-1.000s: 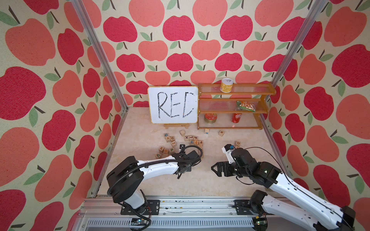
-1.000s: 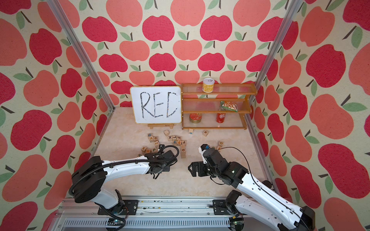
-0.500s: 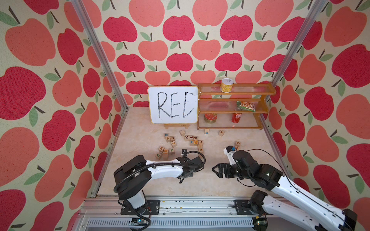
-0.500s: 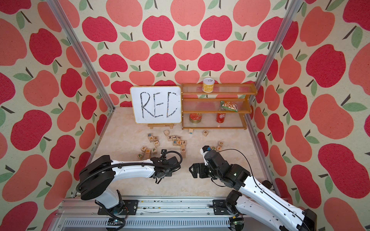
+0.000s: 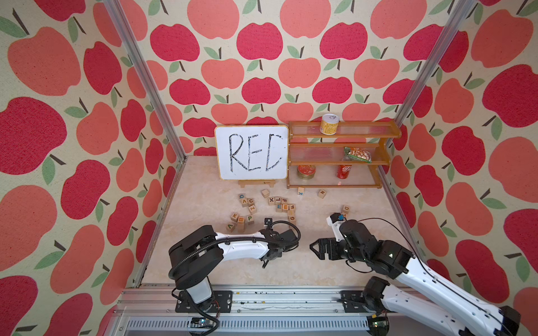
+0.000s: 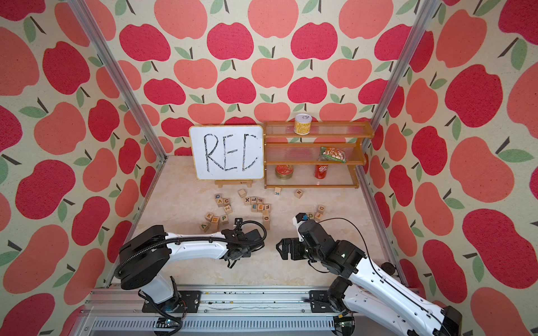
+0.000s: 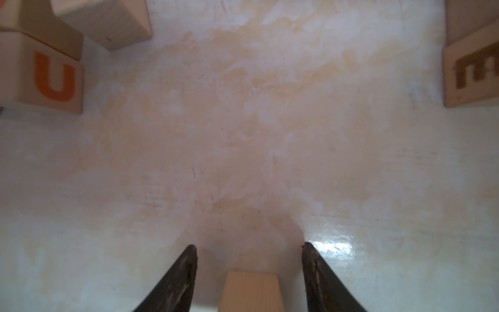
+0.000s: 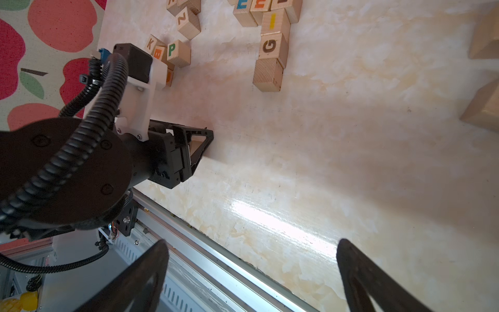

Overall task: Assemble the uppercase word "red" with letter blocks
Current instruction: Place the letter block at the center of the board.

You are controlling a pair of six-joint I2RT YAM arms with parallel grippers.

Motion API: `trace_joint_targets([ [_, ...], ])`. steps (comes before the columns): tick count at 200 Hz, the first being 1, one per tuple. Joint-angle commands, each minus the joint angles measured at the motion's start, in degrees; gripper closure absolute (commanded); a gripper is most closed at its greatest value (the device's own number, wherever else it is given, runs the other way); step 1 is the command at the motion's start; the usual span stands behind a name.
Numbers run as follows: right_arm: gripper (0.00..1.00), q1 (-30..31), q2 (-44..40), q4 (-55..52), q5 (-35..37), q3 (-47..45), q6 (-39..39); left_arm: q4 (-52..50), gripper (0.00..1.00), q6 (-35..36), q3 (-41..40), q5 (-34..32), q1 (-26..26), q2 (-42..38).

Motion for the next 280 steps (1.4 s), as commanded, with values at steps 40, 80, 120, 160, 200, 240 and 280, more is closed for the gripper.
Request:
trace_joint_targets([
  [40, 0.01, 0.42, -0.58, -2.33, 1.52, 0.78, -0.1, -6.29, 0.0, -0.18, 2.5, -2.54, 0.11, -0.47],
  [80, 0.01, 0.42, 1.52, -2.28, 1.92, 2.9, -1.22, -7.88, 0.01, 1.09, 3.31, -2.81, 2.0, -2.51],
  [120, 0.01, 0.44, 4.76, -2.22, 2.2, 5.77, -3.45, -8.96, 0.01, 3.97, 4.05, -1.89, 4.64, -4.5],
  [160, 0.01, 0.42, 7.99, -2.11, 2.84, 8.29, -4.93, -9.42, 0.01, 8.63, 4.53, -0.78, 7.78, -7.98],
  [200, 0.01, 0.33, 11.87, -2.39, 3.46, 11.25, -6.85, -8.8, 0.01, 14.89, 5.12, 2.06, 11.6, -11.33],
  [240, 0.01, 0.16, 16.38, -2.95, 3.41, 14.71, -8.71, -8.4, 0.01, 20.78, 5.83, 6.05, 15.86, -13.48],
  [280, 0.01, -0.77, 20.12, -2.66, 2.89, 17.54, -10.21, -7.07, 0.01, 25.88, 6.91, 11.91, 19.59, -14.05],
])
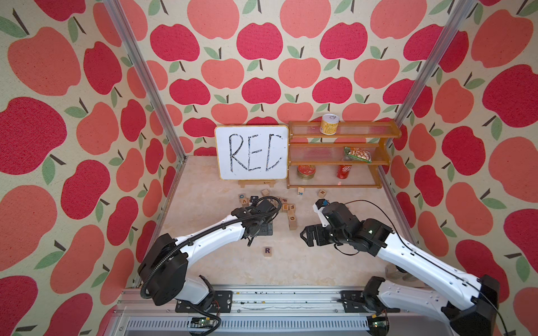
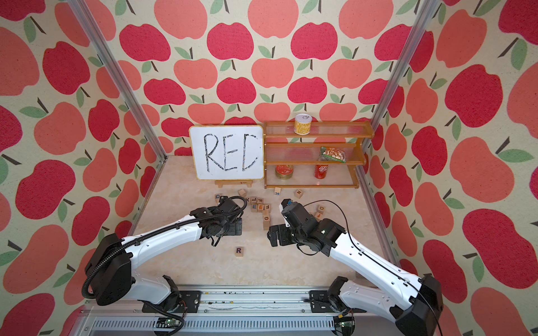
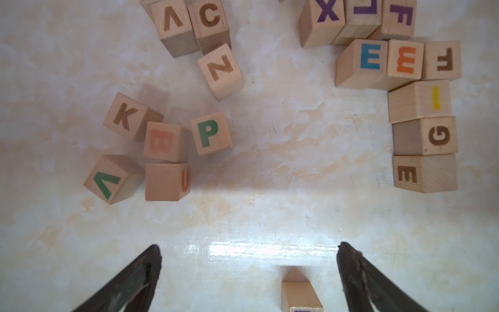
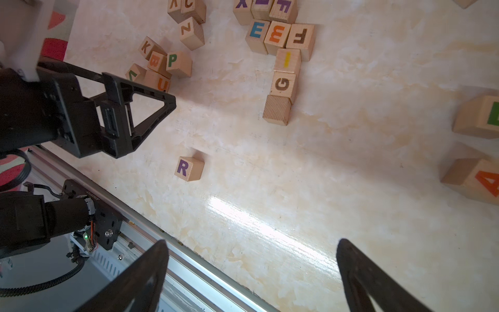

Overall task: Assemble the uppercase word "red" with letter blocks
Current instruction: Place the letter block at the center of the board, then pick up the letter block from the center of the board.

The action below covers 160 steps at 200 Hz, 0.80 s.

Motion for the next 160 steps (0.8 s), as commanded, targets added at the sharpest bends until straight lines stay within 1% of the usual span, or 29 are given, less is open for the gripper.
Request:
trace_joint_targets([
  [1, 0.01, -0.7, 1.54, -1.21, 0.35, 2.76, -2.32, -0.06, 0.01, 5.24, 1.82, 4.97, 1.65, -0.87],
  [58, 0.01, -3.13, 5.96, -0.41, -1.47, 5.64, -4.06, 2.64, 0.01, 9.69, 4.09, 14.72, 5.57, 2.44],
  [112, 0.01, -5.6, 9.4, -0.31, -3.14, 8.21, -5.57, 5.82, 0.01, 13.19, 6.9, 24.58, 9.39, 7.88],
  [135, 0.01, -6.42, 10.8, -0.36, -3.77, 9.45, -6.06, 5.93, 0.0, 14.73, 9.22, 26.1, 10.36, 11.05],
  [160, 0.01, -6.88, 12.23, -0.56, -4.41, 11.01, -6.43, 6.01, 0.03, 15.3, 11.93, 26.29, 11.2, 14.16],
])
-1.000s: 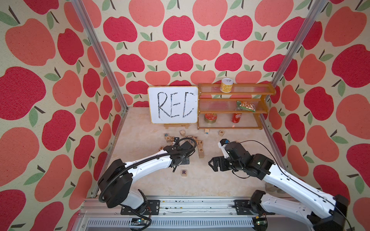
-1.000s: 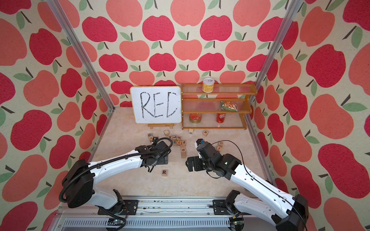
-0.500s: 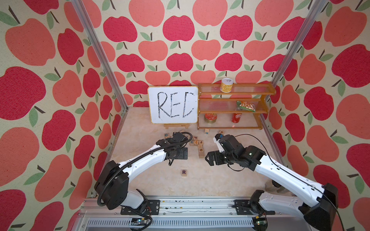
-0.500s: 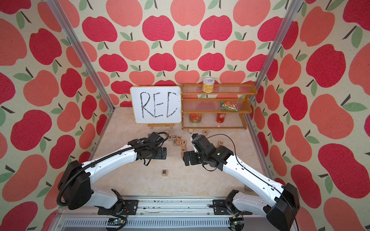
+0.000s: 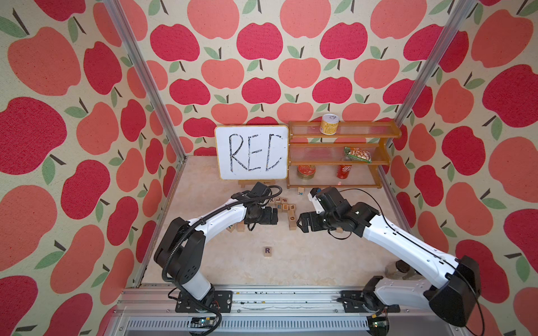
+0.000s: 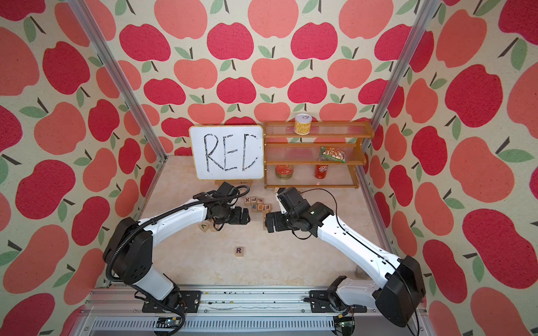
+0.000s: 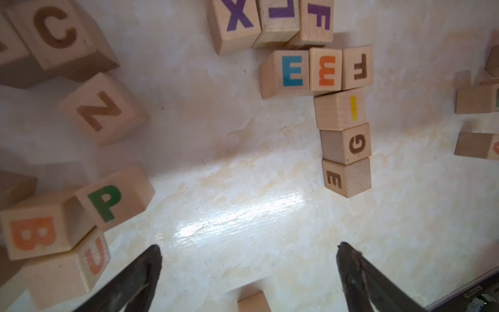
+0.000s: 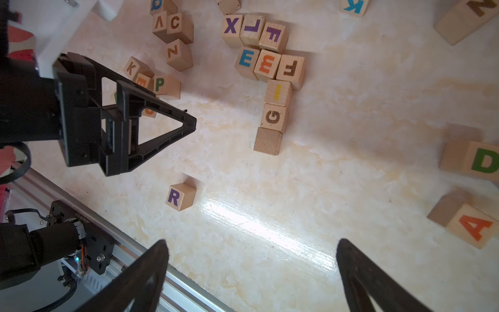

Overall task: Assemble the uppercase word "red" with letter blocks
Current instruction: Pick up the letter block from the center of the board.

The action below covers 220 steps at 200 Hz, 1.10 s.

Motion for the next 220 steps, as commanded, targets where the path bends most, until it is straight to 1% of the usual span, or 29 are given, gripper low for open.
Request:
trace_joint_targets([
  [1, 0.01, -0.52, 1.11, -0.62, -1.59, 2.82, -1.57, 0.66, 0.03, 2.34, 3.49, 2.12, 0.84, 2.75],
  [31, 0.01, -0.93, 2.69, -1.25, -1.86, 4.72, -2.11, -0.05, 0.05, 3.24, 7.27, 1.23, 1.23, 7.43],
  [58, 0.01, -1.34, 3.25, -1.53, -2.15, 5.41, -2.25, -0.52, 0.11, 3.26, 9.61, -0.43, 1.23, 10.95],
  [61, 0.01, -1.35, 3.25, -1.6, -2.15, 5.38, -2.27, -0.48, 0.13, 3.32, 9.75, -0.66, 1.23, 11.19],
  [74, 0.01, -1.73, 3.2, -1.84, -2.15, 5.33, -2.28, -0.52, 0.15, 3.14, 10.46, -2.04, 1.14, 12.44],
  [78, 0.01, -1.86, 3.25, -1.95, -2.08, 5.36, -2.14, -0.51, 0.17, 3.09, 10.61, -2.4, 1.14, 12.66],
  [98, 0.01, -2.81, 2.82, -2.31, -2.45, 5.19, -1.94, -0.06, 0.2, 2.94, 11.52, -3.83, 0.96, 14.23],
  [150, 0.01, -5.04, 1.85, -3.42, -3.18, 4.86, -2.0, 1.16, 0.22, 3.32, 14.93, -3.89, 0.18, 18.38],
  [220, 0.01, -7.04, 0.63, -4.27, -3.2, 3.99, -2.03, 0.64, 0.22, 3.64, 19.99, -3.98, 0.03, 23.28],
])
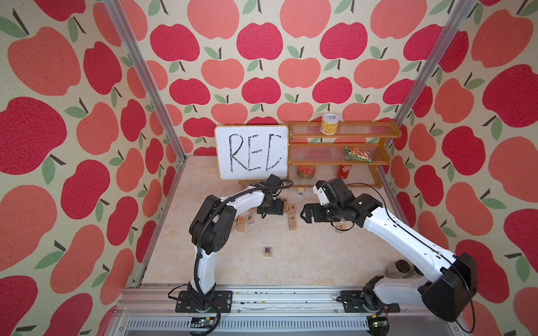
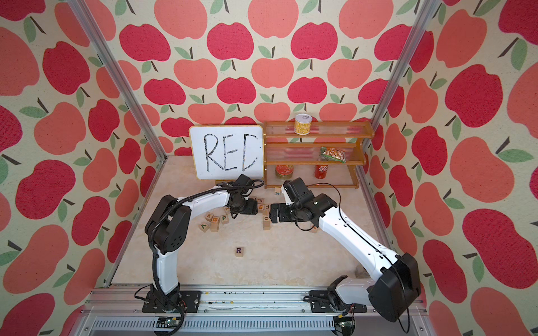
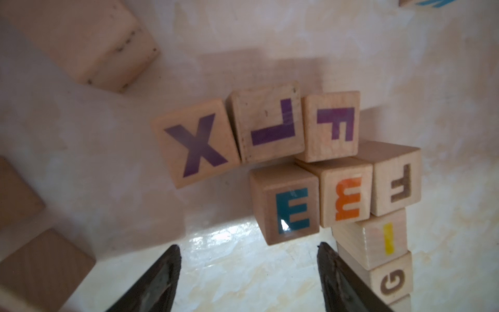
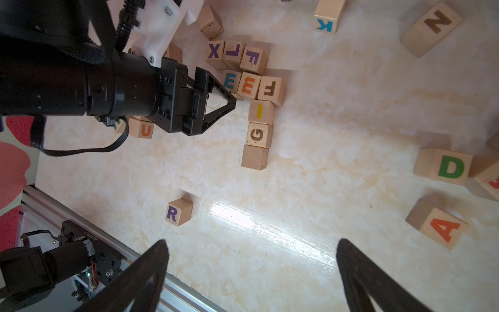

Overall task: Assemble the uppercase word "red" with letter blocks
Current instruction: Pick up the letter block from the center of the board.

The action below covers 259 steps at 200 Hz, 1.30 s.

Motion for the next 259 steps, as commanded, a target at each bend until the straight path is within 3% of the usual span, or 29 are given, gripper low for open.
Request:
trace_joint_targets([
  [1, 0.01, -0.76, -1.43, -1.81, -0.62, 0.11, -0.98, -0.46, 0.22, 0.89, 2.56, -0.99, -0.05, 1.66],
  [81, 0.01, -3.1, -2.41, -2.24, -0.98, -1.0, -0.97, -2.25, 0.23, 1.73, 8.31, -0.11, 0.42, 6.76],
  [111, 0.01, -3.86, -2.59, -2.33, -0.98, -1.07, -1.06, -2.91, 0.39, 2.01, 9.68, -0.37, 0.68, 7.91],
  [146, 0.01, -4.29, -2.42, -1.99, -1.07, -1.23, -1.06, -2.75, 0.44, 2.1, 10.03, 0.31, 0.93, 8.77],
  [166, 0.01, -4.47, -2.27, -1.78, -1.16, -1.32, -1.04, -2.99, 0.51, 2.29, 10.12, 0.51, 0.92, 8.91],
  [197, 0.01, -4.5, -1.76, -1.19, -1.68, -1.32, -0.89, -3.49, 0.76, 2.51, 10.23, 0.61, 0.95, 8.44],
  [259, 0.01, -4.5, -1.51, -0.21, -3.45, -1.58, -0.63, -4.46, 0.83, -0.82, 9.09, -0.37, 0.75, 6.31],
])
